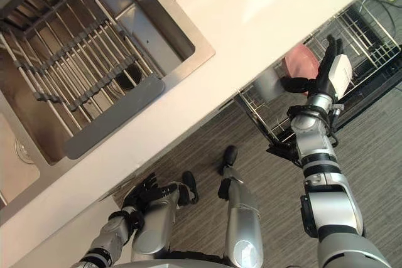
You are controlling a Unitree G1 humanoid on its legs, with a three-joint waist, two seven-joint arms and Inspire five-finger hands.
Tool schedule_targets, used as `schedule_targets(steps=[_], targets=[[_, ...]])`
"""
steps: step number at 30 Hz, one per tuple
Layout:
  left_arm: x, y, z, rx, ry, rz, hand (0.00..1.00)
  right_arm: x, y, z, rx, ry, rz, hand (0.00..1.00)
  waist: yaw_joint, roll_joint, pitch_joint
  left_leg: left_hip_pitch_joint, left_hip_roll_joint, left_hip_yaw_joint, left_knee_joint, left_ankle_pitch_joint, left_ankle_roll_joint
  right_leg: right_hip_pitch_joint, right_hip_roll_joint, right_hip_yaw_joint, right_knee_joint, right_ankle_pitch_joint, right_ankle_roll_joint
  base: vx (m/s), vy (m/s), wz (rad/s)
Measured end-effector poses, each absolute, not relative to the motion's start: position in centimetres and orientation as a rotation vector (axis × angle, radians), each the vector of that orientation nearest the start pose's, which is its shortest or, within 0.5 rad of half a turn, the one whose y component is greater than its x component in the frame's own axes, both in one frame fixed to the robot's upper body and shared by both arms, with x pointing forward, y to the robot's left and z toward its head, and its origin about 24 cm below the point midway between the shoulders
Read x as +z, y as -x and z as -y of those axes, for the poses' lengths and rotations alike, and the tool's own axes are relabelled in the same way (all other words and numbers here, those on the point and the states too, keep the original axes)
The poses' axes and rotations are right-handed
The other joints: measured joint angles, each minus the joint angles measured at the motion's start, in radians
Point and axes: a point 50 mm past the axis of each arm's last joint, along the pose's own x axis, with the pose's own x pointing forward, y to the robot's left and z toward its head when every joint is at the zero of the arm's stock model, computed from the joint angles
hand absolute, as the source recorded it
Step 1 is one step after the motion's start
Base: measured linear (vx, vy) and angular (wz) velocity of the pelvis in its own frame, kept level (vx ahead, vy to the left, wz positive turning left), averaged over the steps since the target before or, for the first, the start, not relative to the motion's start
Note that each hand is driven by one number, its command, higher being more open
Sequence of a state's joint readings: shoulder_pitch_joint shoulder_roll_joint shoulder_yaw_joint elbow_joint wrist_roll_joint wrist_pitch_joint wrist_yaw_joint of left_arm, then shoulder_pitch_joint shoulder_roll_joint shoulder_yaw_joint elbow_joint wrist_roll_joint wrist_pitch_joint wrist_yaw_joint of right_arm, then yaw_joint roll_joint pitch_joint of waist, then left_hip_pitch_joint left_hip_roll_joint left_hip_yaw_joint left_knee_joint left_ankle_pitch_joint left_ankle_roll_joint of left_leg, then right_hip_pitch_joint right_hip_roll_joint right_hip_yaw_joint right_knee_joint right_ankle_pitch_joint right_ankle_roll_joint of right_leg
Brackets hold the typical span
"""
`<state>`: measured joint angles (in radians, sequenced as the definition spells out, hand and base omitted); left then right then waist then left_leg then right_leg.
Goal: Walk over to the sink, pick up the cup, carry it to the dishwasher, place the cup inside the dishwasher, then close the dishwasher door
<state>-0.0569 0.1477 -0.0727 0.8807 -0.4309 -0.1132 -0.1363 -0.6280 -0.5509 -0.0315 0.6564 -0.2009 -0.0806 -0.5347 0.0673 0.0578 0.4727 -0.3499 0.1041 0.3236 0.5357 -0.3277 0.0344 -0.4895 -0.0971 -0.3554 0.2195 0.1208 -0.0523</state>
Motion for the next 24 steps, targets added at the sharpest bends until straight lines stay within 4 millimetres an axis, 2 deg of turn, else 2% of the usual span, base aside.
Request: schedule_targets(steps=[3,7,11,13,15,17,20,22,24], targets=[[-11.6,-18.5,-18.6,0.048,0.262,-0.698,1.0,15.4,-33.4,28.6,-0.634,0.654,0.33,1.0,-0.016,-0.002,0.001,0.037,-0.006,-0.001,-0.024,0.002,-0.002,0.044,0.006,0.001,-0.038,0.011,0.012,0.0,0.0,0.0],[-12.0,-17.9,-18.8,0.045,0.244,-0.72,1.0,14.8,-31.3,28.3,-0.611,0.653,0.375,1.0,-0.031,-0.01,-0.003,0.107,-0.021,0.002,-0.086,0.02,-0.007,0.114,0.011,0.001,-0.096,0.029,0.019,0.03,0.014,0.0],[-12.4,-16.9,-19.7,0.06,0.206,-0.755,1.0,13.4,-29.3,27.1,-0.607,0.619,0.378,1.0,-0.045,-0.054,-0.028,0.167,-0.028,0.025,-0.152,0.038,-0.014,0.165,0.029,0.021,-0.165,0.051,0.022,0.07,0.021,-0.14],[-12.6,-16.5,-20.0,0.063,0.185,-0.773,1.0,12.7,-28.3,26.9,-0.623,0.609,0.37,1.0,-0.058,-0.066,-0.037,0.196,-0.029,0.03,-0.174,0.043,-0.017,0.189,0.037,0.025,-0.181,0.053,0.022,0.08,0.045,-0.13],[-13.0,-15.9,-20.2,0.069,0.174,-0.802,1.0,11.8,-26.9,27.1,-0.646,0.595,0.345,1.0,-0.063,-0.078,-0.063,0.225,-0.033,0.042,-0.204,0.049,-0.019,0.206,0.044,0.036,-0.197,0.054,0.024,0.08,0.074,-0.15],[-13.6,-14.7,-20.6,0.091,0.161,-0.85,1.0,10.3,-25.2,27.4,-0.685,0.564,0.297,1.0,-0.089,-0.095,-0.1,0.278,-0.04,0.046,-0.253,0.064,-0.022,0.246,0.05,0.039,-0.221,0.055,0.025,0.11,0.095,-0.05],[-14.2,-12.9,-20.4,0.127,0.196,-0.883,1.0,8.3,-22.9,28.2,-0.719,0.533,0.218,1.0,-0.102,-0.091,-0.164,0.34,-0.042,0.058,-0.303,0.069,-0.03,0.294,0.064,0.048,-0.251,0.055,0.026,0.09,0.091,-0.12],[-14.8,-11.1,-20.3,0.161,0.227,-0.916,1.0,6.2,-20.4,28.4,-0.777,0.422,0.162,1.0,-0.113,-0.089,-0.234,0.393,-0.046,0.075,-0.352,0.076,-0.036,0.343,0.077,0.059,-0.299,0.061,0.035,0.08,0.082,-0.18],[-15.1,-10.5,-20.0,0.173,0.25,-0.936,1.0,5.1,-18.7,28.8,-0.828,0.337,0.132,1.0,-0.118,-0.076,-0.261,0.421,-0.047,0.084,-0.369,0.077,-0.037,0.366,0.082,0.067,-0.305,0.061,0.038,0.02,0.082,-0.12]])
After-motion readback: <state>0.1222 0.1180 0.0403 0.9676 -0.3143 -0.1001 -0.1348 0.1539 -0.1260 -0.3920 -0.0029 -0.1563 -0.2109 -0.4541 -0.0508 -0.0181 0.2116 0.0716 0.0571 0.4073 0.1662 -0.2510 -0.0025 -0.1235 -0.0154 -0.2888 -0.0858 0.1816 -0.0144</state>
